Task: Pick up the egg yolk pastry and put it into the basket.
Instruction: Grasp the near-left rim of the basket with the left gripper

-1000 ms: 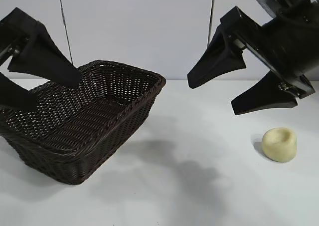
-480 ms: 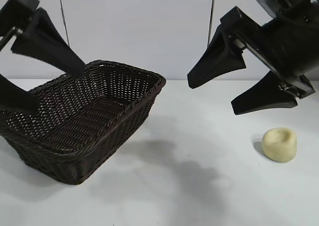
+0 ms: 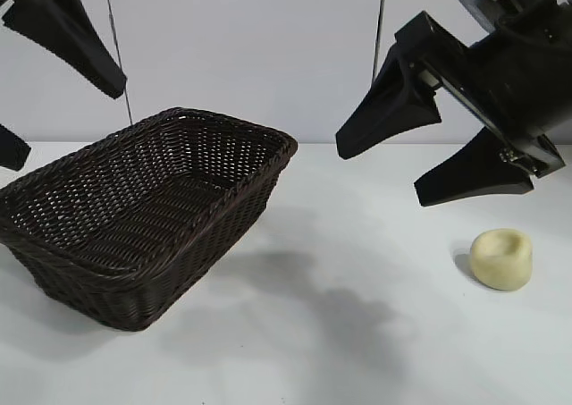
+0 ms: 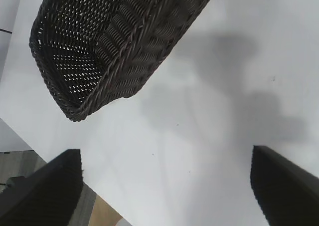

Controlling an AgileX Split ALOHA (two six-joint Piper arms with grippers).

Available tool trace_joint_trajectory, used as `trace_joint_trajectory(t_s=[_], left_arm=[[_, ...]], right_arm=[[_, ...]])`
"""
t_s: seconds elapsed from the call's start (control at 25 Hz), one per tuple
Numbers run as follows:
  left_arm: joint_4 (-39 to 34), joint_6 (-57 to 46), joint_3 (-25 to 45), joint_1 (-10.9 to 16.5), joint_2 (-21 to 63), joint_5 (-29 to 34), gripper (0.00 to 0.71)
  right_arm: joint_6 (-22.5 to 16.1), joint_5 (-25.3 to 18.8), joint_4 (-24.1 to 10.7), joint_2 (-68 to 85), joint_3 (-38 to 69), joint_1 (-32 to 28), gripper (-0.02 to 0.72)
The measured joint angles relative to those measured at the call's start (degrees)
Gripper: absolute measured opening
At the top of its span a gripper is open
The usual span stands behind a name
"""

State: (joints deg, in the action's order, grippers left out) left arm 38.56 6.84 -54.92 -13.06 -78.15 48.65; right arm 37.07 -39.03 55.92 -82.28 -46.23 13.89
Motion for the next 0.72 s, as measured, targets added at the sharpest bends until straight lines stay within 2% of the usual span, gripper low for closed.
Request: trace_joint_trajectory(t_s=[0.2,0.36,0.52,0.72], left_arm=[[-1.40,-4.10,-0.06,0.00,0.00,0.10,0.658],[-9.49,-16.04,0.66,-0.04,0.00,-0.02,0.658],[-16.43,-27.21,3.95,-0.04,0.00,-3.69,0.658],[-18.03,-34.12,7.79,-0.04,0.00,-10.28,0.658]], right_arm=[[0.00,-0.17,0.00,0.00,0.00,0.00,0.654],[0.00,-0.23,0.00,0.00,0.00,0.00,0.654],[0.00,-0.23,0.00,0.00,0.00,0.00,0.654],[0.00,-0.23,0.00,0.00,0.00,0.00,0.654]])
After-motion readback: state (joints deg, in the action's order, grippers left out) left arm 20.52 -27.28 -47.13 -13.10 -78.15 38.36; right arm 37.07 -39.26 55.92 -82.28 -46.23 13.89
